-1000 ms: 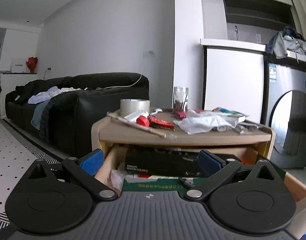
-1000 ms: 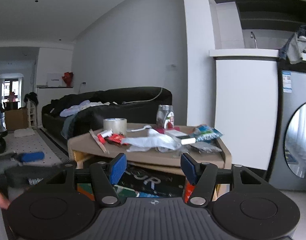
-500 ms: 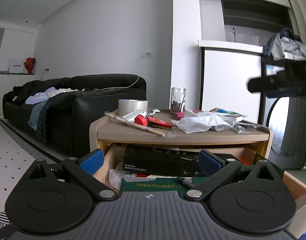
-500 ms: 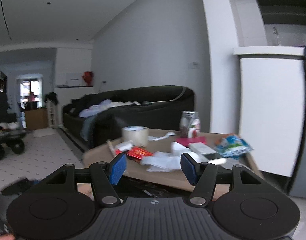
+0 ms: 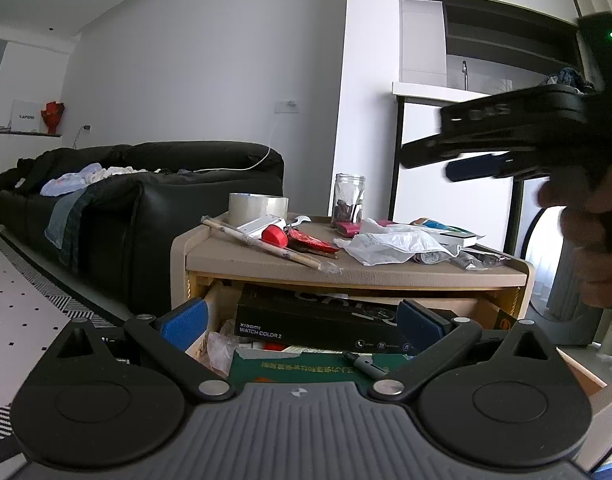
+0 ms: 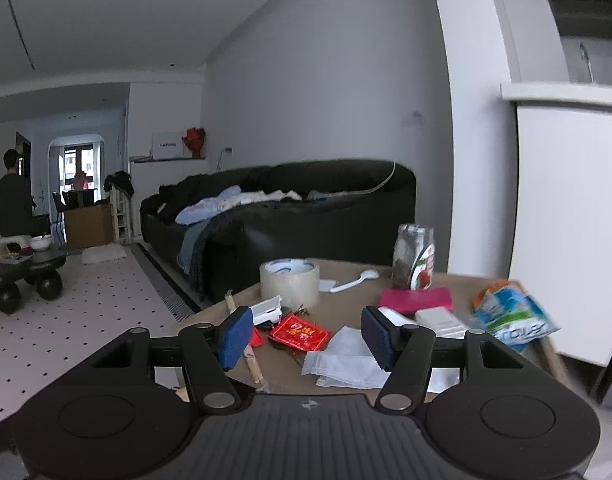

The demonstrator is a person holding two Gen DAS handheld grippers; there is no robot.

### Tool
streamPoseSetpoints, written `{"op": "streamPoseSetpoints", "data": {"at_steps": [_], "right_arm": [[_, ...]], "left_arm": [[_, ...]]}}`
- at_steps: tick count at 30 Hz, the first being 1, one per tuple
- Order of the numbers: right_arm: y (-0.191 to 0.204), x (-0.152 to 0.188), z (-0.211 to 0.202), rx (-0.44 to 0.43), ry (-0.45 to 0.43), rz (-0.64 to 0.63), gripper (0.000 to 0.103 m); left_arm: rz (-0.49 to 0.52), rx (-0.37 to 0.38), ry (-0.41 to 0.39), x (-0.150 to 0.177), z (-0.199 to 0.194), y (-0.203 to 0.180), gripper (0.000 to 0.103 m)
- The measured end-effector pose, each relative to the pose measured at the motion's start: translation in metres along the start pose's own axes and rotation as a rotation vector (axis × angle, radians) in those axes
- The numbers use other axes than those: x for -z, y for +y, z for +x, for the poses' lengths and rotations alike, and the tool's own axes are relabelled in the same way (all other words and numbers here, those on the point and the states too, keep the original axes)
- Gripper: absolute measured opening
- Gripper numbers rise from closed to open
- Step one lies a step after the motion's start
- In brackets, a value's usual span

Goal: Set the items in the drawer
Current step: 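Move the right gripper over the nightstand top toward the red bottle cap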

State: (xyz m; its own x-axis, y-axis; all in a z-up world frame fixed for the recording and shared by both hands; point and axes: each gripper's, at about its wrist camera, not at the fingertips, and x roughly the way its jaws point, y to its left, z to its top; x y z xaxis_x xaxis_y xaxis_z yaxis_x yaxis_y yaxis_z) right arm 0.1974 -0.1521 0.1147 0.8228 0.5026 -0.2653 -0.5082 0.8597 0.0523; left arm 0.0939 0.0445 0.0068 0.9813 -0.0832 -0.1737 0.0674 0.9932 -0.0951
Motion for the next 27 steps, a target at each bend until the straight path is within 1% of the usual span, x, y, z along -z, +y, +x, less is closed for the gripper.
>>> {"op": "streamPoseSetpoints", "data": {"at_steps": [3, 6, 13, 20, 27], "right_arm": [[0.0, 0.0, 0.015, -0.031, 0.024, 0.021, 0.064], [0.001, 0.0, 0.028, -0.054, 0.044, 0.031, 0.064], [0.009, -0.005, 0.053, -0.062, 0.075, -0.038, 0.063], [0.014, -0.007, 0.076, -0.076, 0.1, -0.098, 0.062], [0.024, 0.001, 0.093, -0.101, 0.134, -0.126, 0.061]], "left_arm": [[0.002, -0.009, 0.001, 0.0, 0.0, -0.001, 0.103], [-0.02, 0.0, 0.012, -0.001, 0.001, 0.002, 0.103], [-0.053, 0.019, 0.026, -0.001, 0.001, 0.005, 0.103], [-0.027, 0.021, 0.03, 0.0, 0.002, 0.003, 0.103], [-0.013, 0.033, 0.024, 0.001, 0.002, 0.002, 0.103]]}}
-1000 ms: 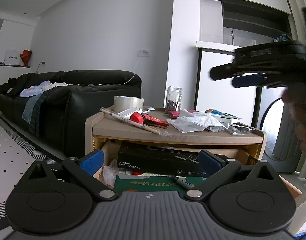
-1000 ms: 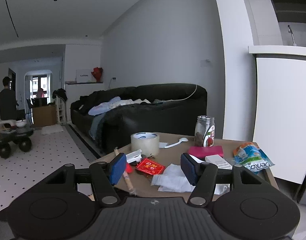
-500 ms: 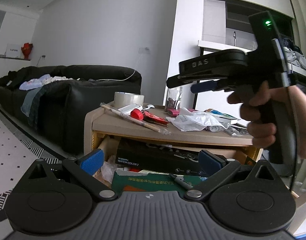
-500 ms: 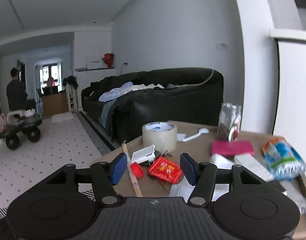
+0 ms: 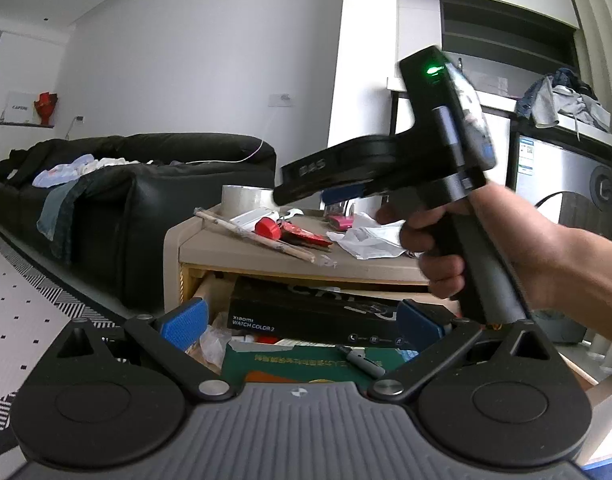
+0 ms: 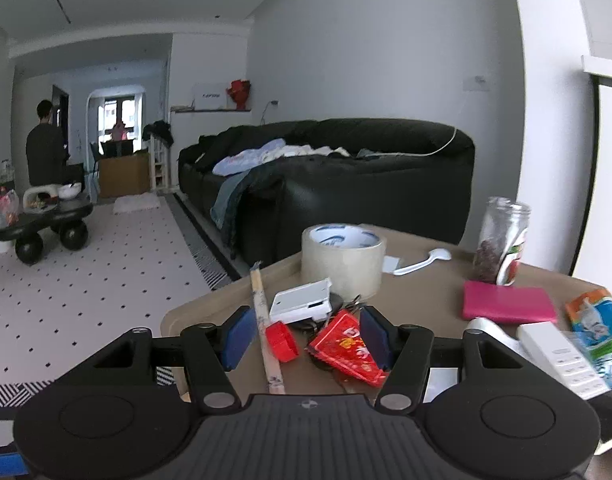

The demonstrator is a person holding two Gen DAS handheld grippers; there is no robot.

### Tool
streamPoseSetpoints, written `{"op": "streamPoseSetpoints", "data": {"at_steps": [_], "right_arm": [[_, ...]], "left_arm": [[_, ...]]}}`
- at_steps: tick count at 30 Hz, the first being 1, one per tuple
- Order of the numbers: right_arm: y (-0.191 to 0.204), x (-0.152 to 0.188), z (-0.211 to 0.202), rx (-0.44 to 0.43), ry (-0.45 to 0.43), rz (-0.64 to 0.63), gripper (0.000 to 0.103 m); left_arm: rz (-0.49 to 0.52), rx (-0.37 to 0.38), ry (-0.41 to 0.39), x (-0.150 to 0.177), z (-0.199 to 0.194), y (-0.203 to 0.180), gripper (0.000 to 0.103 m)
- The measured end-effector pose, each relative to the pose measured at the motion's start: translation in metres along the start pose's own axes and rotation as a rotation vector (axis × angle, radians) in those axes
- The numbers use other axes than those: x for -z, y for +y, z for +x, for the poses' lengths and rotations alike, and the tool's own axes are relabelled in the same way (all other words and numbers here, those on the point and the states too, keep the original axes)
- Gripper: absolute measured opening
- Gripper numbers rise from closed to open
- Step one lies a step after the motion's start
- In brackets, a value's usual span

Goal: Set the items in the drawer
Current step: 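Move the right gripper over the nightstand top toward the red bottle cap, then close the right gripper on the red bottle cap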

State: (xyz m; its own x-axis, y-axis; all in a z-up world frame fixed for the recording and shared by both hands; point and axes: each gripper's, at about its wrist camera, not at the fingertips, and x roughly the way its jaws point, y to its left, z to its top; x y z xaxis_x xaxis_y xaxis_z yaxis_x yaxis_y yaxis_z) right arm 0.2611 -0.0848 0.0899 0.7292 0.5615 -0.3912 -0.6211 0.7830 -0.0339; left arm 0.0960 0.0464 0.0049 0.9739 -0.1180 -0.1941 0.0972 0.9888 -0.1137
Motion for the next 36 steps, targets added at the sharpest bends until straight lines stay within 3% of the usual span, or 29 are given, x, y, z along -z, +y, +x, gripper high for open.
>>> {"op": "streamPoseSetpoints", "data": {"at_steps": [11, 15, 21, 24, 29, 36], "right_arm": [[0.01, 0.008, 0.014, -0.034, 0.024, -0.052, 0.051], [0.009, 0.009, 0.036, -0.048, 0.046, -0.039, 0.04], [0.015, 0.009, 0.037, -0.043, 0.046, -0.059, 0.039], [0.018, 0.009, 0.038, -0.042, 0.044, -0.065, 0.024], [0.018, 0.009, 0.032, -0.033, 0.024, -0.062, 0.011], [0.017, 0.011, 0.028, -0.018, -0.005, -0.057, 0.01]], "left_arm": [[0.002, -0.002, -0.011, 0.001, 0.0, -0.002, 0.103], [0.023, -0.01, -0.018, 0.002, -0.001, -0.005, 0.103], [0.022, -0.012, -0.018, 0.001, -0.001, -0.005, 0.103], [0.026, -0.011, -0.014, 0.001, -0.001, -0.005, 0.103], [0.039, -0.014, -0.02, 0.001, -0.002, -0.006, 0.103], [0.036, -0.019, -0.022, 0.002, -0.002, -0.006, 0.103]]}}
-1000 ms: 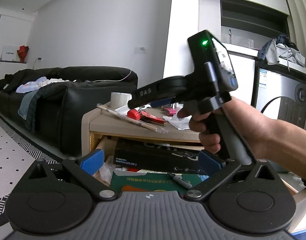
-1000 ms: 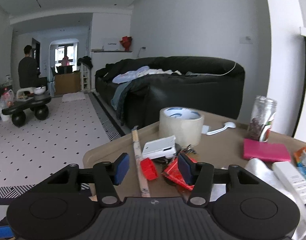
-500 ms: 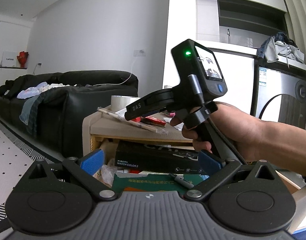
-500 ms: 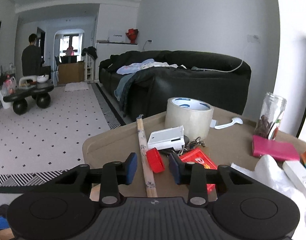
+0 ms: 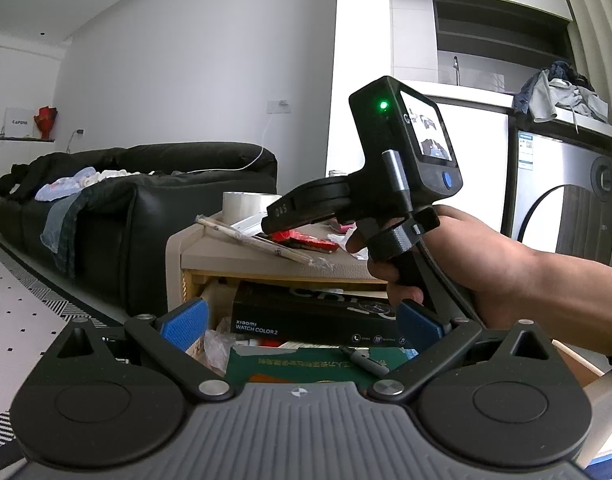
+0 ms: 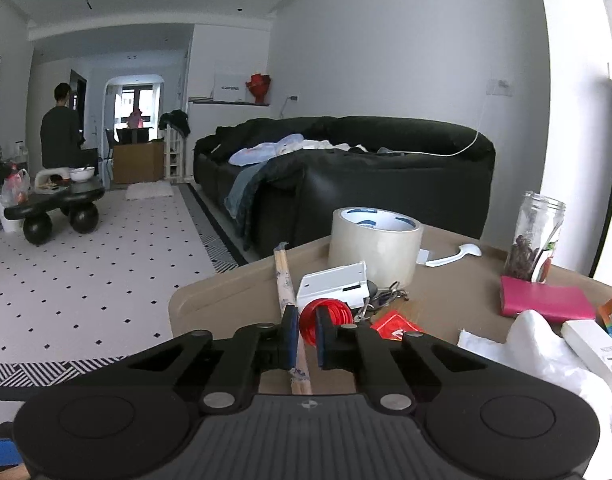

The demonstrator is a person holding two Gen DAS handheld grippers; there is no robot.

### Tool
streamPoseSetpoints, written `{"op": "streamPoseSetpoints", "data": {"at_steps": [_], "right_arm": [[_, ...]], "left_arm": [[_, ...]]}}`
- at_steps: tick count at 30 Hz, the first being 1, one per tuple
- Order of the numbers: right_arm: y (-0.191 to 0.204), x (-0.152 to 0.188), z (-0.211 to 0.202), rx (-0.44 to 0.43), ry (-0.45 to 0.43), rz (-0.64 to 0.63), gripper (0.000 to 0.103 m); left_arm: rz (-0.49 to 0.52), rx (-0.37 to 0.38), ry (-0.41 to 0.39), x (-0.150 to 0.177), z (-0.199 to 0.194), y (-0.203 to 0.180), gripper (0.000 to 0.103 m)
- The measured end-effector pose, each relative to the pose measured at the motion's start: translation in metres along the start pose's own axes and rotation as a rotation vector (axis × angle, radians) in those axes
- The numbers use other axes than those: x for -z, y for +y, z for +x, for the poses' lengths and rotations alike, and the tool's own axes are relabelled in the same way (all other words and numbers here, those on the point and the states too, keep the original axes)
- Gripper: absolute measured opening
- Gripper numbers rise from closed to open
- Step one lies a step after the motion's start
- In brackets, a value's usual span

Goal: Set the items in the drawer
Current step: 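Close the right gripper on the red bottle cap, then carry the red cap with the right gripper down into the open drawer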

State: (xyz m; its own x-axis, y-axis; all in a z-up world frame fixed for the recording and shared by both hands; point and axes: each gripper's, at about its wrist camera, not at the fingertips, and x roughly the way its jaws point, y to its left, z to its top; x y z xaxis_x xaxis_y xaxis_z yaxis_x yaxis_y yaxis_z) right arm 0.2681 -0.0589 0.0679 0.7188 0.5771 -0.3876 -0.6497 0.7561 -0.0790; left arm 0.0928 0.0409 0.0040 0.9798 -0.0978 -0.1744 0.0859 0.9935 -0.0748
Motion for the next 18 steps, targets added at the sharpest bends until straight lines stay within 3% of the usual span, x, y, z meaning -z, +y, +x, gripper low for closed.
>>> {"op": "streamPoseSetpoints", "data": {"at_steps": [18], "right_arm": [[-0.005, 0.001, -0.008, 0.018, -0.038, -0.001, 0.01]], "left_arm": [[0.0, 0.025, 0.008, 0.001, 0.001, 0.002, 0.103]]}}
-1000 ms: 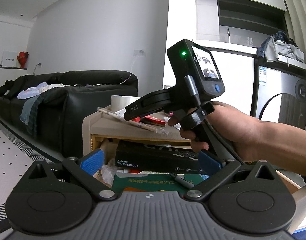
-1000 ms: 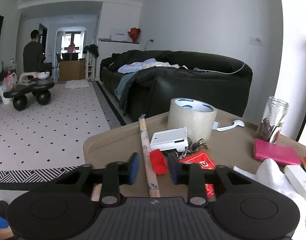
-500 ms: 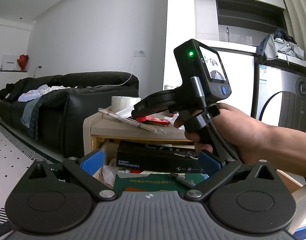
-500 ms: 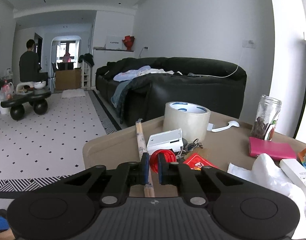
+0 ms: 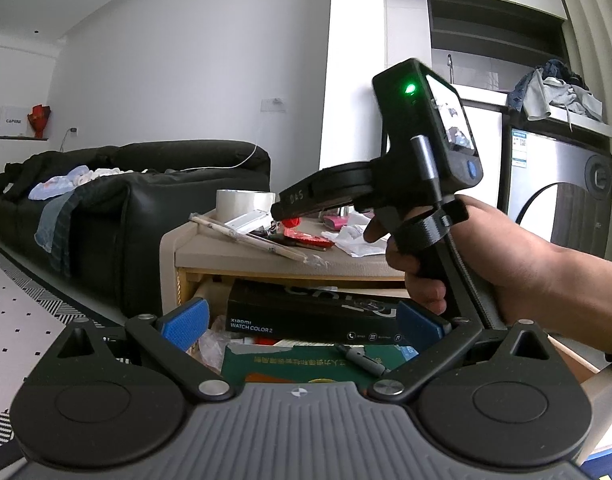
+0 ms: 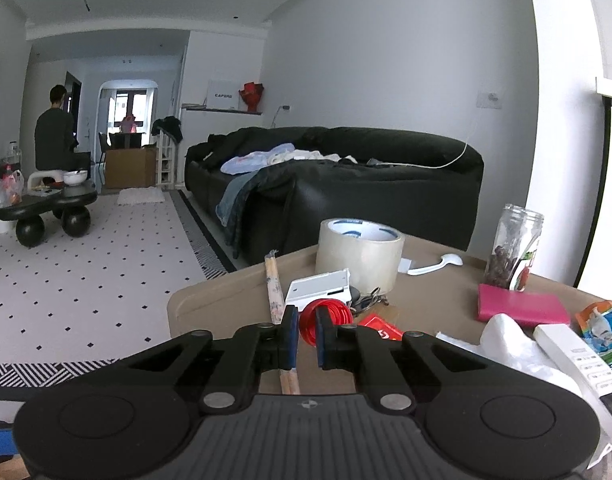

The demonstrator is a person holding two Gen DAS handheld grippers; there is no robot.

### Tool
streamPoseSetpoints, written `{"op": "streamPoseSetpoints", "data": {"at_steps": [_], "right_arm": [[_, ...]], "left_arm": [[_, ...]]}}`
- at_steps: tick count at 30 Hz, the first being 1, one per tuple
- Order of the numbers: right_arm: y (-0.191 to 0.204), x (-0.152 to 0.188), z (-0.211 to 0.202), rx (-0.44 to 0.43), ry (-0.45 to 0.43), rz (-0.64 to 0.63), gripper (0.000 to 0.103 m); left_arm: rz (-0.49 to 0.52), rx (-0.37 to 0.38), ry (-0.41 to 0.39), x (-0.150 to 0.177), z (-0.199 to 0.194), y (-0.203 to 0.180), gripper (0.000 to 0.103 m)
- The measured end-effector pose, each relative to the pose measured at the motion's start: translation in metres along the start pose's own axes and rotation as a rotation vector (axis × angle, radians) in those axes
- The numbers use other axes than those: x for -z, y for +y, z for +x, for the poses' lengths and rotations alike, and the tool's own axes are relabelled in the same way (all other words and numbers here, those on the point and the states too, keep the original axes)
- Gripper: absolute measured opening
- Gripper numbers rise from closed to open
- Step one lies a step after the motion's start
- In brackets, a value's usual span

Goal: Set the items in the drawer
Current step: 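Carry the red cap with the right gripper down into the open drawer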

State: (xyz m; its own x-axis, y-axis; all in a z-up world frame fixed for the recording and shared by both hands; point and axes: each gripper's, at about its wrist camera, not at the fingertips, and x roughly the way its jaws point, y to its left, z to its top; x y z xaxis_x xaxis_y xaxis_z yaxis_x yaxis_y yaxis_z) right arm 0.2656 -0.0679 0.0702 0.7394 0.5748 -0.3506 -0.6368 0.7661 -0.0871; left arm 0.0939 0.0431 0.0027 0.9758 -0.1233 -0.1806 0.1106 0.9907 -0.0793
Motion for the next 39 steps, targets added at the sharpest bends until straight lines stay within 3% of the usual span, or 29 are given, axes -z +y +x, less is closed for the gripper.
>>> {"op": "streamPoseSetpoints", "data": {"at_steps": [20, 28, 39], "right_arm": [[-0.025, 0.009, -0.028, -0.05, 0.001, 0.055, 0.01], [-0.028, 0.017, -0.046, -0.071, 0.014, 0.071, 0.01], [-0.016, 0.028, -0.047, -0.184, 0.083, 0.078, 0.01]], "left_arm": [[0.006, 0.011, -0.002, -0.001, 0.0, 0.0, 0.102], [0.096, -0.057, -0.019, 0.001, -0.001, -0.013, 0.102], [0.083, -0.052, -0.018, 0.001, -0.001, -0.011, 0.102]]}}
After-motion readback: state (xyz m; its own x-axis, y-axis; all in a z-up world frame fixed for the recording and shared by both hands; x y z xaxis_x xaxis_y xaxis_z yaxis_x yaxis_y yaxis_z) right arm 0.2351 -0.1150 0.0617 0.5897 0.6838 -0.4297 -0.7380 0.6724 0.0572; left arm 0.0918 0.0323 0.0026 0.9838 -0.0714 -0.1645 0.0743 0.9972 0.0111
